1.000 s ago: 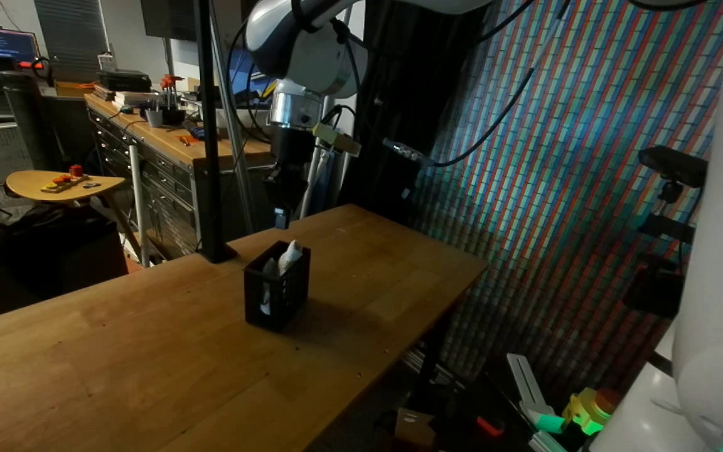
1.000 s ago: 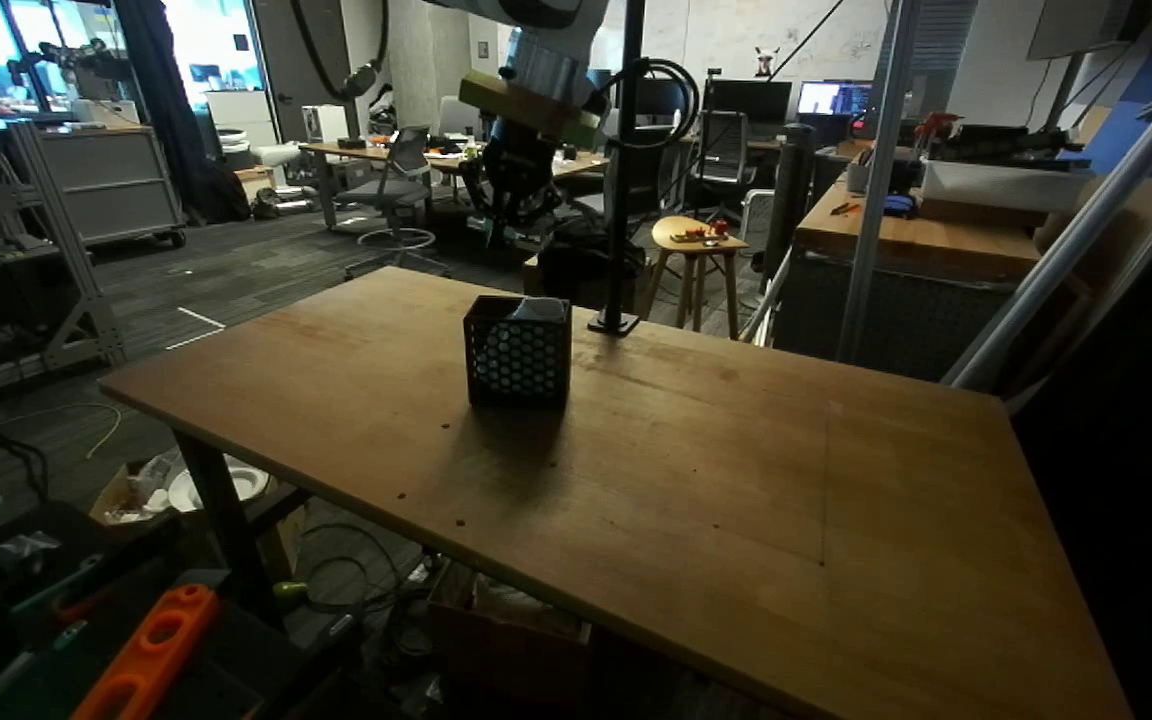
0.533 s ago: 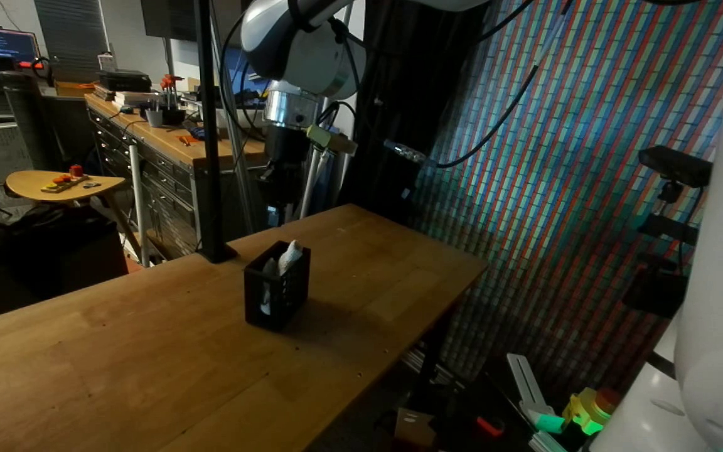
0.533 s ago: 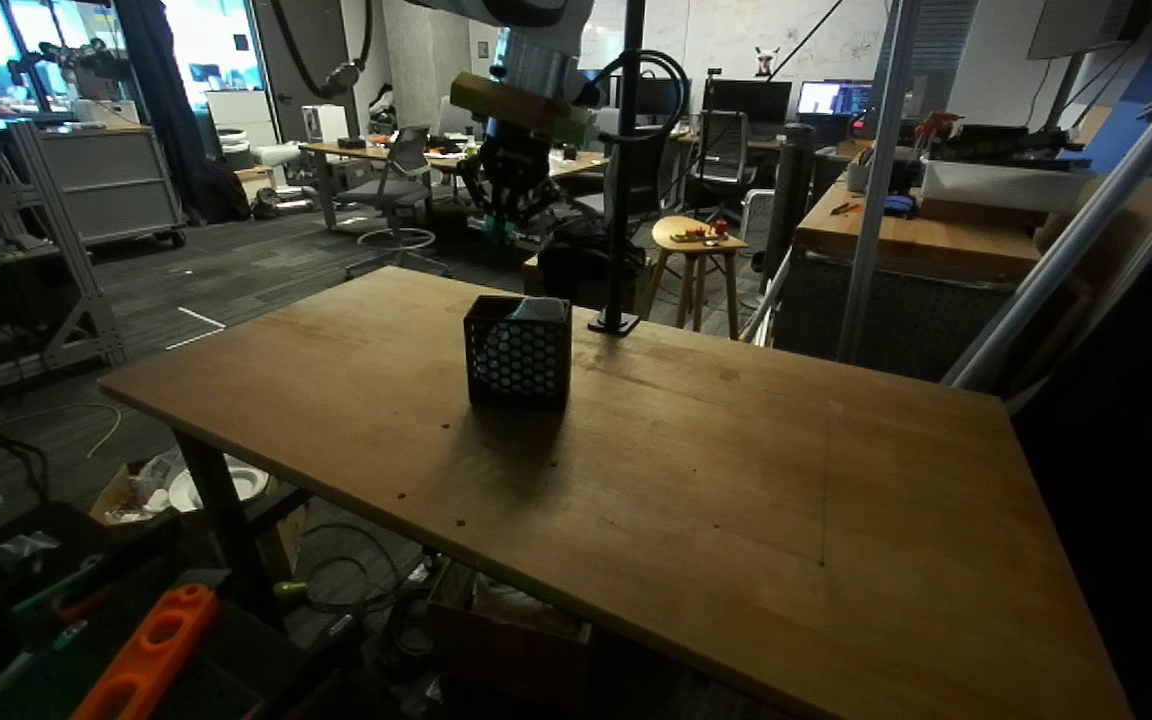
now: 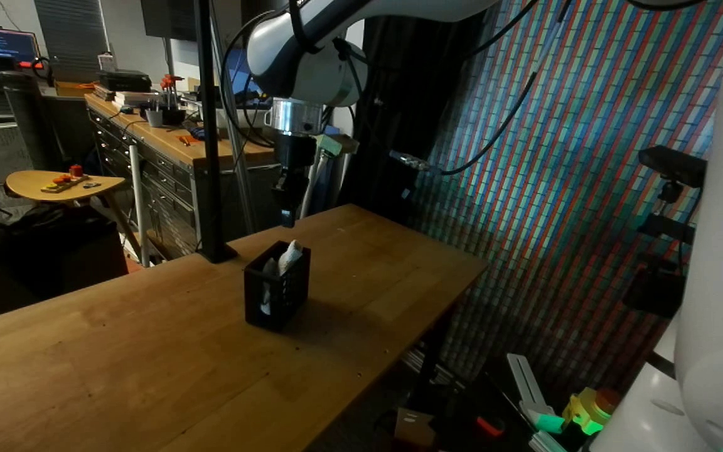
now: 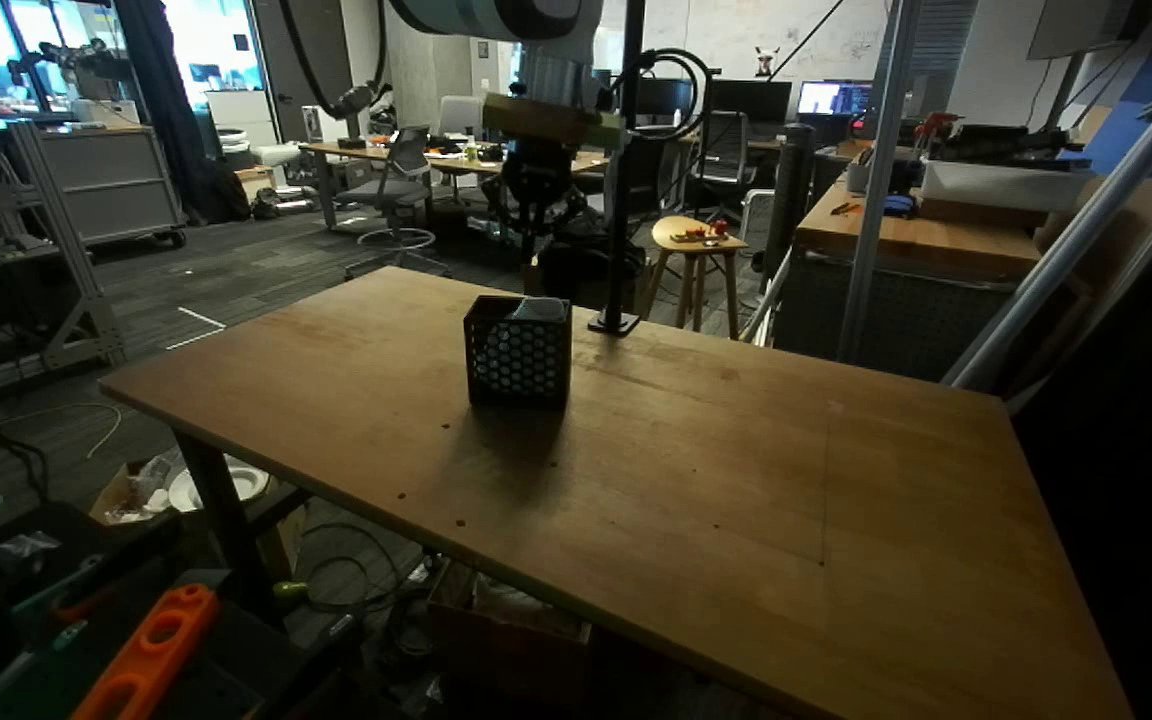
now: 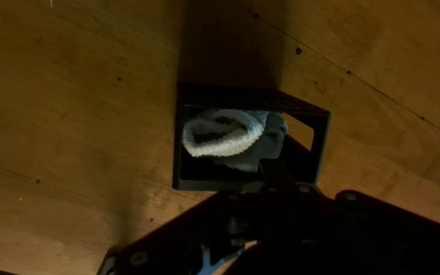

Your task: Put the white towel inside the black box

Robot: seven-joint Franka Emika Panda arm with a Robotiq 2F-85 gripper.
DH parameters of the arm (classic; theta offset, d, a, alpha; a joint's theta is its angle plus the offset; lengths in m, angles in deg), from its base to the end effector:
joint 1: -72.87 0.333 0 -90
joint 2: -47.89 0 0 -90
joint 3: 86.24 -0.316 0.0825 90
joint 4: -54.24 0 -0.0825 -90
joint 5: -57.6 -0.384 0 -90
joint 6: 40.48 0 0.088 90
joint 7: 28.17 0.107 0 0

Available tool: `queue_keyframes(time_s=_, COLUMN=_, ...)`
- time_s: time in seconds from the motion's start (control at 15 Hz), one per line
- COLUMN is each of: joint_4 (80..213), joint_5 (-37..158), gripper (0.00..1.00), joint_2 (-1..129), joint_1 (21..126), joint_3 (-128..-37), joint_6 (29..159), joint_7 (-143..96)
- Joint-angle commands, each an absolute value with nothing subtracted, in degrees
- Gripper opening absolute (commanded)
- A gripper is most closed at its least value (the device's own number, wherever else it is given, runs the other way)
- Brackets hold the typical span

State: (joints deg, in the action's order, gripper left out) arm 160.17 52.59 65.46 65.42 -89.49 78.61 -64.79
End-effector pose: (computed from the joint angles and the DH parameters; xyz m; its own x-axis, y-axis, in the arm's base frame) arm 0.6179 -0.0429 0.3533 0.8683 0.4959 -0.0095 0.4915 -0.8627 -0.1191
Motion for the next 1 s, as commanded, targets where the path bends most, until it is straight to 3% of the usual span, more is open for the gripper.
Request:
queue_keyframes(time_s=0.0, joint_4=160.01, joint_5=55.12, gripper=0.00, joint_2=66.72, joint_1=65.48, joint_3=-88.55, joint_6=80.86, joint_7=-69.18)
queue_keyframes(time_s=0.93, joint_4=159.69, joint_5=54.75, gripper=0.00, joint_2=74.18, joint_1=63.65, joint_3=-89.19, joint_6=86.89, joint_7=-78.66)
